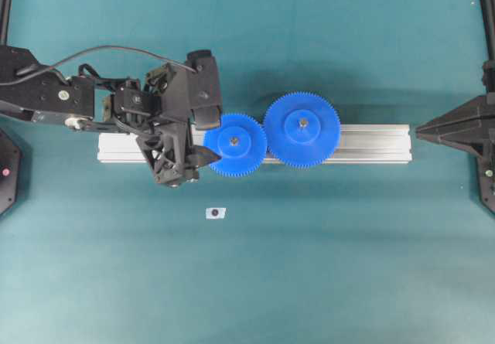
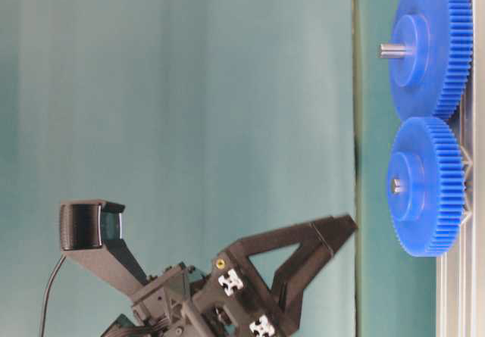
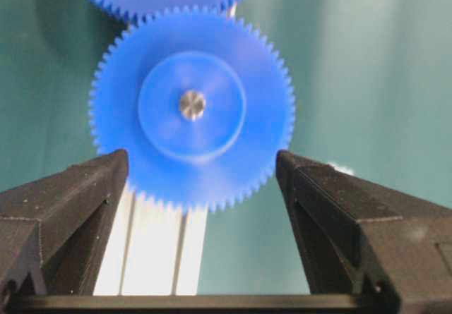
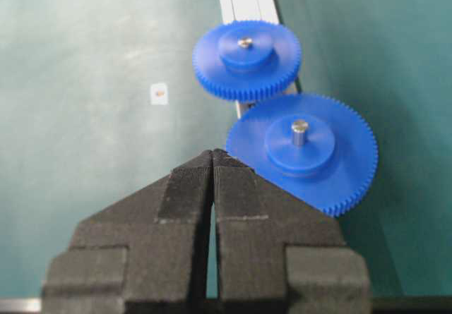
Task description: Find the location of the shaft and insert the small gear.
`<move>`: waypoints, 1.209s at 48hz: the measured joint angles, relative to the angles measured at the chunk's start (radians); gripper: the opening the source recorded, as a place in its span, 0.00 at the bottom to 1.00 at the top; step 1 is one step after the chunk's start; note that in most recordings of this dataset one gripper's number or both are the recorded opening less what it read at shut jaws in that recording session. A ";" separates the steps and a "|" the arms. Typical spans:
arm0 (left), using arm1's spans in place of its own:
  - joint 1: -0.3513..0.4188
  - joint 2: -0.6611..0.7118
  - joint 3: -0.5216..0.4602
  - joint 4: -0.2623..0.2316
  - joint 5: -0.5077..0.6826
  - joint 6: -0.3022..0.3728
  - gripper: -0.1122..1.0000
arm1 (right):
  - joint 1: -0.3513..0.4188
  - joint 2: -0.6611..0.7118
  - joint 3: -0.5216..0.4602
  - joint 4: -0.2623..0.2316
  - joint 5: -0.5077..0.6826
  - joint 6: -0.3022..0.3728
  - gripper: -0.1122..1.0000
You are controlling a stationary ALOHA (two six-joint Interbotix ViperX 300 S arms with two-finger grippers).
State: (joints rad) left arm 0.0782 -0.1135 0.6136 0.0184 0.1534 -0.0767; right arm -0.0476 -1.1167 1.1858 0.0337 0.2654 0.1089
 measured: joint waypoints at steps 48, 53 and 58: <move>-0.121 0.086 -0.046 0.002 -0.035 -0.264 0.86 | 0.000 -0.002 0.000 0.003 -0.002 0.029 0.12; -0.120 0.038 -0.034 0.002 -0.037 -0.245 0.86 | 0.000 -0.002 0.002 0.002 0.000 0.034 0.12; -0.121 -0.012 -0.018 0.002 -0.037 -0.232 0.86 | 0.000 -0.002 0.002 0.000 -0.002 0.035 0.12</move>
State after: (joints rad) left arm -0.0430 -0.1258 0.5952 0.0199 0.1166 -0.3083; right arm -0.0476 -1.1183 1.1873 0.0337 0.2638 0.1442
